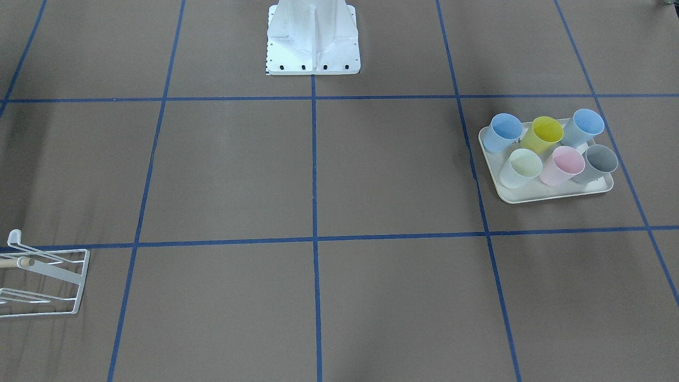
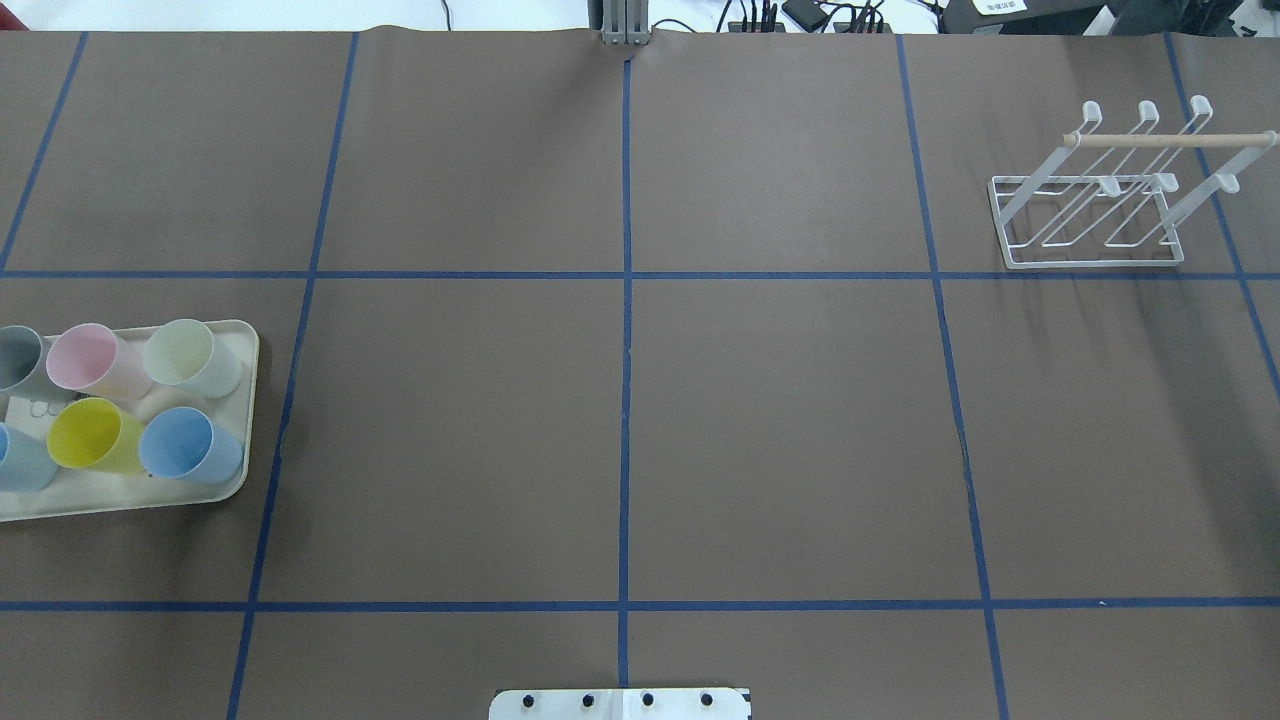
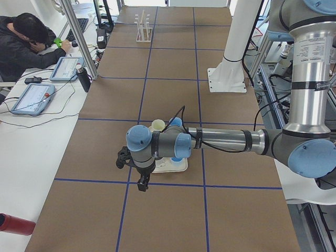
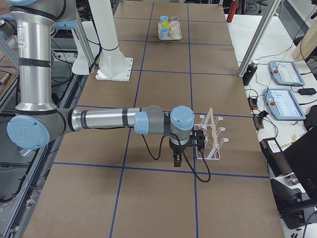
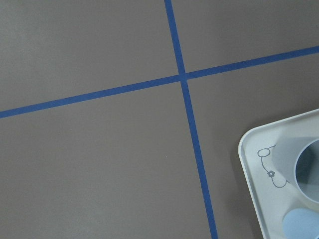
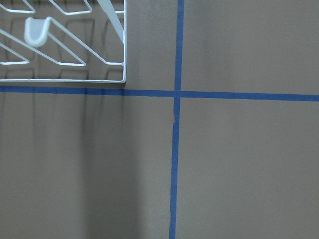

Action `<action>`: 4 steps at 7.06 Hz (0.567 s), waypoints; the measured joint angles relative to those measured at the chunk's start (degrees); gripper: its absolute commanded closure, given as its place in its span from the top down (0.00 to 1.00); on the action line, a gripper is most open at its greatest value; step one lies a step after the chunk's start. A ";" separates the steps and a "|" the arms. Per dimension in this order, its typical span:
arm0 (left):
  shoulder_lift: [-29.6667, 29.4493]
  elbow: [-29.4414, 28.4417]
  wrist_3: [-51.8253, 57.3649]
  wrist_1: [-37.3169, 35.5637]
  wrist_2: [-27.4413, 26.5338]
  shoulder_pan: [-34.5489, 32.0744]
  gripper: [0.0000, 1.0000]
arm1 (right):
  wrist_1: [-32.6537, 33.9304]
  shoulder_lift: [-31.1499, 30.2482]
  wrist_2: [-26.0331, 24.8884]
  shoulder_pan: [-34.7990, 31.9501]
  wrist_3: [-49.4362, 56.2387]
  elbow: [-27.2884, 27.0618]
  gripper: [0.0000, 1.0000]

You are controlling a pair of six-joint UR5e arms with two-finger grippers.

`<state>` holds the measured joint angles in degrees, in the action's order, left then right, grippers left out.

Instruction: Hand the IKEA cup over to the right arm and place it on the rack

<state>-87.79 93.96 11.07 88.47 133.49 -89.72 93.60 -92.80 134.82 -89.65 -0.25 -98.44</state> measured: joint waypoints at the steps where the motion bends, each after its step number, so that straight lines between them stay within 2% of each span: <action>1: -0.01 0.06 0.00 0.01 0.01 -0.02 1.00 | 0.00 -0.01 0.00 0.00 0.05 -0.03 1.00; 4: -1.70 0.51 -0.04 -0.01 0.19 0.06 1.00 | 0.00 0.00 0.06 0.00 -0.21 -0.26 1.00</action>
<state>-89.49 94.47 11.03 88.45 133.68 -89.66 93.60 -92.80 134.88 -89.65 -0.46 -98.69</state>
